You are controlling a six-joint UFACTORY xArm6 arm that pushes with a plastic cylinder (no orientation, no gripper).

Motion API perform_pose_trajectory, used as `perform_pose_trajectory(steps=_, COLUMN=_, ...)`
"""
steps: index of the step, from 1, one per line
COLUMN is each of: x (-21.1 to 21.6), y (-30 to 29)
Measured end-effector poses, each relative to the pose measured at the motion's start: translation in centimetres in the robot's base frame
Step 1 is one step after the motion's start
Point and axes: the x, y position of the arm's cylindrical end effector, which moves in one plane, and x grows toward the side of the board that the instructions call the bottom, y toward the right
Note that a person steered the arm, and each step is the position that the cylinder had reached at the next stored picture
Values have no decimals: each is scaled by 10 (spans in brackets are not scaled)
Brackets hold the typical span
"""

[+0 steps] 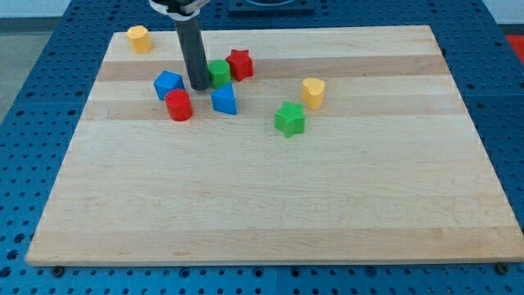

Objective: Move the green circle at the top center

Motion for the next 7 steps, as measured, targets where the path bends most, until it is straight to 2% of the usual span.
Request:
perform_pose_trajectory(steps=3, x=-35, y=24)
perform_pose_trajectory(steps=6, x=-116, y=71)
perform_pose_trajectory(steps=7, x=-135, y=104)
